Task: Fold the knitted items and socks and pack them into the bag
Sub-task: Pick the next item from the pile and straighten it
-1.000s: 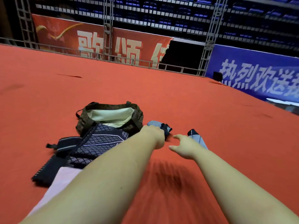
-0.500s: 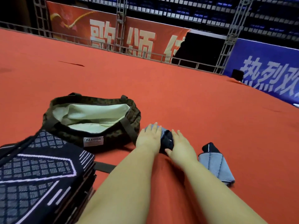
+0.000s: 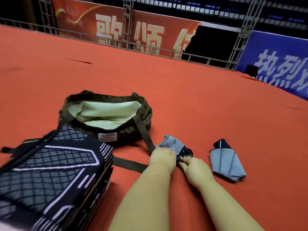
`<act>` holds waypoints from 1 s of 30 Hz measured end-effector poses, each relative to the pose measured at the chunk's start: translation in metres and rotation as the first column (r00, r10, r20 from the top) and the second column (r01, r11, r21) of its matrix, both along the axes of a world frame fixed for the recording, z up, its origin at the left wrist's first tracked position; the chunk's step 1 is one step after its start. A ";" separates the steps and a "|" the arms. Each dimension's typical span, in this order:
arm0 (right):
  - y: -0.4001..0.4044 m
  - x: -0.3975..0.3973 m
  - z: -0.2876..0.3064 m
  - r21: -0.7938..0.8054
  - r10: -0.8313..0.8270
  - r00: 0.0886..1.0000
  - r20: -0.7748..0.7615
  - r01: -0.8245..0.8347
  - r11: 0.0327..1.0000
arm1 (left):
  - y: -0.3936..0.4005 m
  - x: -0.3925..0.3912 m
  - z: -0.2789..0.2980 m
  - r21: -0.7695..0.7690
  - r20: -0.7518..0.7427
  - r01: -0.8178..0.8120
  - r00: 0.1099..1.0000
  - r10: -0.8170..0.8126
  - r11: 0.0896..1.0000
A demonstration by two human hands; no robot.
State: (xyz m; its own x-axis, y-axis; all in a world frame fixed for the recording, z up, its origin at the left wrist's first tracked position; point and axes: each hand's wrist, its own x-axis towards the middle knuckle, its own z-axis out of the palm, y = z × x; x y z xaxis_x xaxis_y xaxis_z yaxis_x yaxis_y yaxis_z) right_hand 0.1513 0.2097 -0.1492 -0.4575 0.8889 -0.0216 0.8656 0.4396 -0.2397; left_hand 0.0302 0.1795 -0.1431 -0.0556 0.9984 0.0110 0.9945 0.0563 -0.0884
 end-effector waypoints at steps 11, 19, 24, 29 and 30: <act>-0.195 0.064 0.010 0.010 0.002 0.993 0.122 -0.003 1.000 | -0.187 0.057 0.004 -0.063 0.028 0.050 0.998 -0.049 0.997; -0.305 0.082 0.007 0.141 -0.011 0.989 0.147 -0.009 0.990 | -0.294 0.060 0.003 -0.031 0.225 0.131 0.967 -0.121 0.991; -0.341 0.089 -0.011 0.225 -0.025 0.999 0.036 0.017 0.974 | -0.346 0.050 -0.018 0.089 0.392 0.045 0.917 -0.076 0.995; -0.350 0.088 -0.024 0.403 -0.040 0.967 -0.251 0.142 0.904 | -0.348 0.057 -0.027 0.200 0.604 -0.100 0.796 -0.042 0.975; -0.352 0.087 -0.023 0.439 -0.023 0.958 -0.284 0.152 0.886 | -0.348 0.057 -0.027 0.223 0.634 -0.135 0.772 -0.038 0.965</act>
